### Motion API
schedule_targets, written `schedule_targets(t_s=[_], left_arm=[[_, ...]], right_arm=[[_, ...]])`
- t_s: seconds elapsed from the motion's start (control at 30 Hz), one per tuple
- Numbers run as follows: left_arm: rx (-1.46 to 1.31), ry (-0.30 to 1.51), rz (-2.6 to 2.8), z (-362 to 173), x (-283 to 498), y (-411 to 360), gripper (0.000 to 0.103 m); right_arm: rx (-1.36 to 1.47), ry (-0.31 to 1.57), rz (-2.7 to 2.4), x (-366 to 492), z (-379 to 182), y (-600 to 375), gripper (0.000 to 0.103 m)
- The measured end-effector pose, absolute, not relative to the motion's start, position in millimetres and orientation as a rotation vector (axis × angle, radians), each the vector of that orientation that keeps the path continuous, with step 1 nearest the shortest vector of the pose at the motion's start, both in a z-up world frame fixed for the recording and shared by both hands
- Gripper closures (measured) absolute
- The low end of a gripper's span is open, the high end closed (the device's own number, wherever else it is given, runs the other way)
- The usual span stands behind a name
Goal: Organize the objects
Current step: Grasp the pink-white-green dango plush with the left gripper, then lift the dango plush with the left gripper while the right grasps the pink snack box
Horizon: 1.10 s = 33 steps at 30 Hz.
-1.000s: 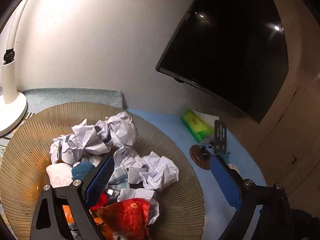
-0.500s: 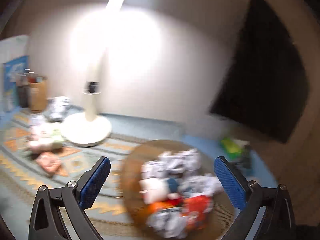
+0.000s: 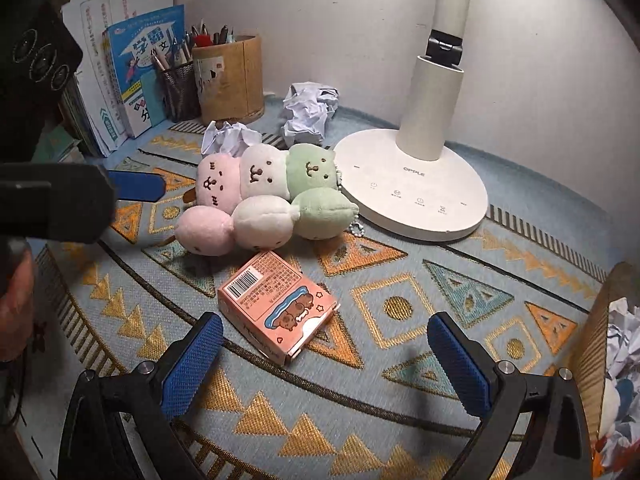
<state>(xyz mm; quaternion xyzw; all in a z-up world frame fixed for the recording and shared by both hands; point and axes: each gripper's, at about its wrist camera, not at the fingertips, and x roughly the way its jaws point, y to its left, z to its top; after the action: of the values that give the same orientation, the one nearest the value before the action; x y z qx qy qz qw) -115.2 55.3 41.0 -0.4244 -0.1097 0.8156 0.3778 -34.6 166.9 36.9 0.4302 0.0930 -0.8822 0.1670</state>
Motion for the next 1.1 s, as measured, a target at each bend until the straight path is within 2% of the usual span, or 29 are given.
schedule_targets(t_s=[0.03,0.07,0.1,0.2,0.27,0.3,0.33,0.4,0.47,0.73,0.93,0.97,1.0,1.03,1.07,1.1], left_arm=[[-1.099,-0.277,2.064,36,-119,57,0.006],[-1.12,-0.27,2.05,30,-120,57,0.015],[-1.138,-0.251,2.051,27,-120,57,0.017],[-1.144,-0.258,2.062,22,-123,57,0.018],[-1.152,-0.295,2.058,19,-126,58,0.019],[-1.152,-0.282,2.077,18,-125,60,0.024],[-1.151,-0.26,2.099,16,-125,62,0.029],[-1.168,-0.233,2.133,13,-123,68,0.049],[-1.18,-0.232,2.147,12,-120,70,0.062],[-1.212,-0.277,2.2,23,-58,52,0.065],[-1.232,-0.245,2.339,20,9,37,0.065],[-1.232,-0.245,2.354,20,13,38,0.065],[-1.228,-0.236,2.37,20,16,39,0.063],[-1.22,-0.22,2.387,19,17,43,0.06],[-1.212,-0.208,2.402,18,17,45,0.051],[-1.21,-0.21,2.418,16,16,46,0.036]], right_arm=[[1.222,0.254,-2.471,-38,36,168,0.0],[1.21,0.264,-2.452,-40,35,168,0.0],[1.199,0.287,-2.435,-41,34,166,0.0],[1.213,0.353,-2.367,-50,22,156,0.001],[1.238,0.395,-2.347,-55,17,146,0.008],[1.224,0.383,-2.367,-56,18,144,0.015],[1.22,0.343,-2.361,-57,20,143,0.036],[1.229,0.277,-2.376,-57,23,144,0.038],[1.237,0.279,-2.398,-51,22,146,0.039],[1.293,0.079,-2.616,15,40,218,0.039],[1.388,-0.268,-2.742,23,32,267,0.038],[1.397,-0.331,-2.706,23,29,268,0.033],[1.359,-0.346,-2.728,27,29,267,0.03],[1.37,-0.336,-2.736,32,31,264,0.022],[1.385,-0.312,-2.721,33,30,260,0.016],[1.38,-0.276,-2.718,37,31,257,0.014]])
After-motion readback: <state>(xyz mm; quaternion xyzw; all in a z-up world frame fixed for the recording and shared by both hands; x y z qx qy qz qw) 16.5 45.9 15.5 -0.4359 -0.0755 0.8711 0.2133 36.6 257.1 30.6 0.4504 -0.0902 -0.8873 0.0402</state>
